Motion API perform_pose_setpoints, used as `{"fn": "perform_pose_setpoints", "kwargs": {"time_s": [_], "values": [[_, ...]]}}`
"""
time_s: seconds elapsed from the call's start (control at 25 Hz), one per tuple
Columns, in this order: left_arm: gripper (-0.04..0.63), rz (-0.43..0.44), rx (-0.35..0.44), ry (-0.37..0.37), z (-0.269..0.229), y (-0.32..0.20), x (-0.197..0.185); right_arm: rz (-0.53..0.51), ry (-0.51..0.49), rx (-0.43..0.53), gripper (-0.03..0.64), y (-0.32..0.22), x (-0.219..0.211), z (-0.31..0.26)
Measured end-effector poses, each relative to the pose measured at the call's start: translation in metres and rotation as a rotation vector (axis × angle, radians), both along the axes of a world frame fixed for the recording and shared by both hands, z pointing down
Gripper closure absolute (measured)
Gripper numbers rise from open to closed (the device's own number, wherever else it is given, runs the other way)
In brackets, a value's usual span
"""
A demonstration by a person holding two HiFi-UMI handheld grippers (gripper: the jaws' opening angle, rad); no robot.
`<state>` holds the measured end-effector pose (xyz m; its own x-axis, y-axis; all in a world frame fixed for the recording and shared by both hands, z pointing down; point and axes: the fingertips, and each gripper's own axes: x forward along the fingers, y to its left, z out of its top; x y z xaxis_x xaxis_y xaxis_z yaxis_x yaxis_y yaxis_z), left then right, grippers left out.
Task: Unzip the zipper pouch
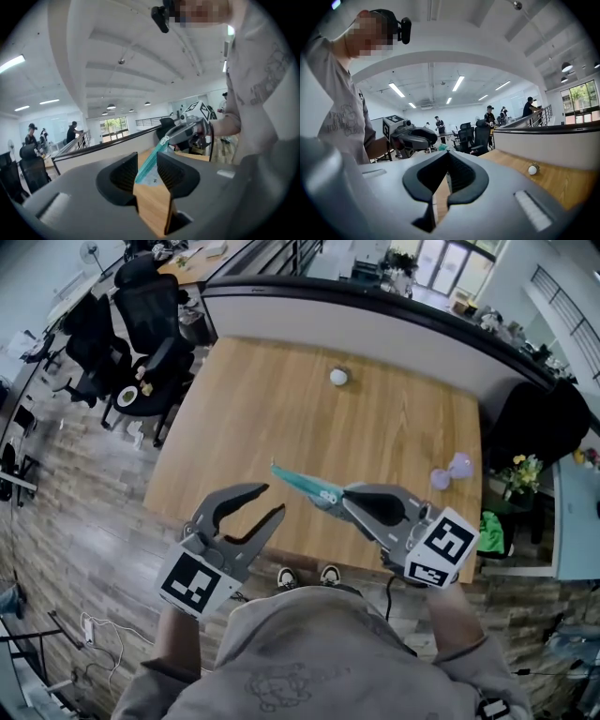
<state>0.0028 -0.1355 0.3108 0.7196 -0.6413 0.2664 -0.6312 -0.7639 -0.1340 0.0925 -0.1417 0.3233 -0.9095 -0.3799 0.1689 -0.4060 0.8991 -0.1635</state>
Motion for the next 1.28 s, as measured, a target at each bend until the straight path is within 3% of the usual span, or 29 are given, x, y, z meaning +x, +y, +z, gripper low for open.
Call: {"fn": "perform_pose_setpoints", "kwargs": {"time_s": [0.2,0.28,0.52,0.96,1.2,1.28], "values": [[0.468,0.239,0.165,-0.177,-0.01,0.015,0.04,-0.041,0.022,0.0,0.607,0.01,-0.007,-0.001],[0.466,0.303,0.177,-0.241,-0.002,0.025,0.051,-0.062,0.036,-0.002,0.607,0.017,-0.009,0.0],[0.465,0.419,0.181,-0.306,0.015,0.043,0.072,-0.1,0.096,-0.003,0.607,0.03,-0.01,0.009],[0.546,0.382,0.11,-0.215,0.029,0.044,0.079,-0.102,0.152,-0.039,0.607,0.036,-0.003,0.03],[0.554,0.354,0.062,-0.02,0.009,0.037,0.08,-0.11,0.063,-0.118,0.607,0.034,0.0,0.029],[0.554,0.332,0.005,0.04,0.008,0.036,0.078,-0.113,0.021,-0.157,0.607,0.034,0.001,0.026]]}}
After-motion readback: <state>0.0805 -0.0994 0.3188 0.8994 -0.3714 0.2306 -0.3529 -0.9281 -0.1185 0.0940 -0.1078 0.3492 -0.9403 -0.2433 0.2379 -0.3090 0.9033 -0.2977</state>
